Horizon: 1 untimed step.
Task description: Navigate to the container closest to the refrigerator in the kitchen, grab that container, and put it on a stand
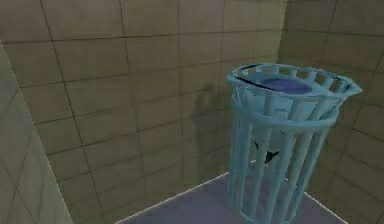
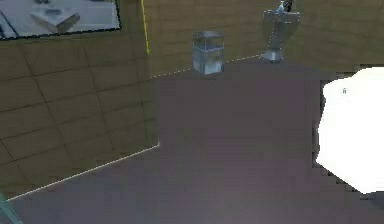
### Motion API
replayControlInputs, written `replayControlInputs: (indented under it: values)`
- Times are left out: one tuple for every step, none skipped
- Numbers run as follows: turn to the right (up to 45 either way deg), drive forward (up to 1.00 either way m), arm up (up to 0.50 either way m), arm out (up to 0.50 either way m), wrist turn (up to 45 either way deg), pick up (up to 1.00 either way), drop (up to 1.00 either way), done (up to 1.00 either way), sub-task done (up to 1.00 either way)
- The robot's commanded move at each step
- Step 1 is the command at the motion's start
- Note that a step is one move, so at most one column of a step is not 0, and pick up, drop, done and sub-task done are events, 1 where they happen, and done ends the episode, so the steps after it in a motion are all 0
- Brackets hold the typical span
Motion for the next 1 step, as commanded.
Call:
replayControlInputs:
  values:
    - [-45.0, 0.0, 0.0, 0.0, 0.0, 0.0, 0.0, 0.0, 0.0]
